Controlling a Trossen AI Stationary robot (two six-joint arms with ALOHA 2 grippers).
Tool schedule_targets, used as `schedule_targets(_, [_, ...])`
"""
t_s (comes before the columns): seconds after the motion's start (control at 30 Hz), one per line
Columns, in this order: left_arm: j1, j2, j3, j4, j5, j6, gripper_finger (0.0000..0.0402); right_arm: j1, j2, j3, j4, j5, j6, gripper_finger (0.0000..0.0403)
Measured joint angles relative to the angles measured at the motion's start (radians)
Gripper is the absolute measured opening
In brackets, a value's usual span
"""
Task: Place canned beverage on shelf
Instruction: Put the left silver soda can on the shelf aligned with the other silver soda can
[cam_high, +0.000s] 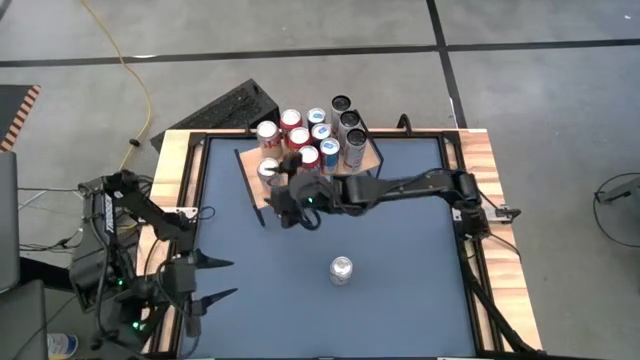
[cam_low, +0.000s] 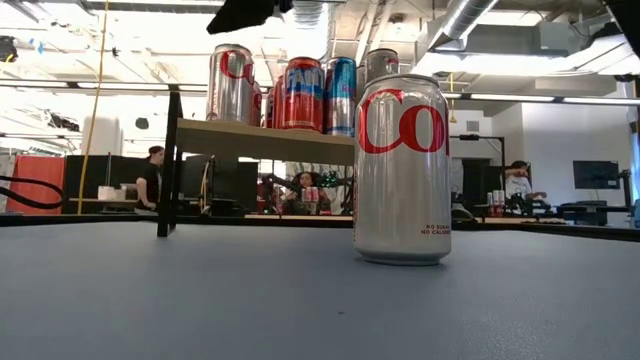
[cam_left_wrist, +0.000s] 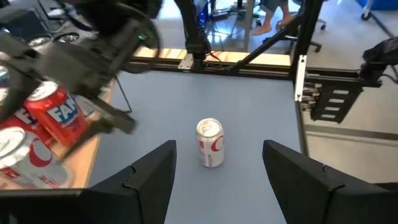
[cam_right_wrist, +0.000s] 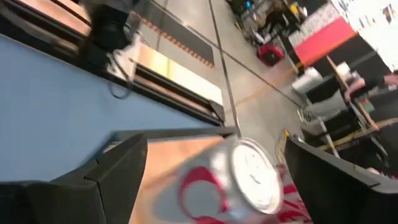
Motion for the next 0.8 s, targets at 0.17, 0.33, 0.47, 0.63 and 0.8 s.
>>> schedule_targets(0.17, [-0.01,0.0,-0.004,0.001,-0.002,-0.032,0.0228,-0.022,0.062,0.079,-0.08,0.056,-0.048,0.0373])
schedule_targets(0.33, [-0.01,0.0,-0.021,-0.003,-0.005,-0.033,0.0228,-0.019,0.086,0.082,-0.096,0.071,-0.107,0.0373])
schedule_targets(0.47, [-0.01,0.001,-0.042,-0.002,-0.009,-0.031,0.0228,-0.021,0.096,0.085,-0.061,0.137,-0.117,0.0373])
schedule_targets(0.63, [-0.01,0.001,-0.077,-0.002,-0.034,-0.035,0.0228,-0.041,0.111,0.084,-0.028,0.177,-0.131,0.0373])
schedule_targets(0.8, [-0.006,0.0,-0.086,-0.002,-0.045,-0.053,0.0228,-0.052,0.125,0.084,0.009,0.19,-0.092,0.0373])
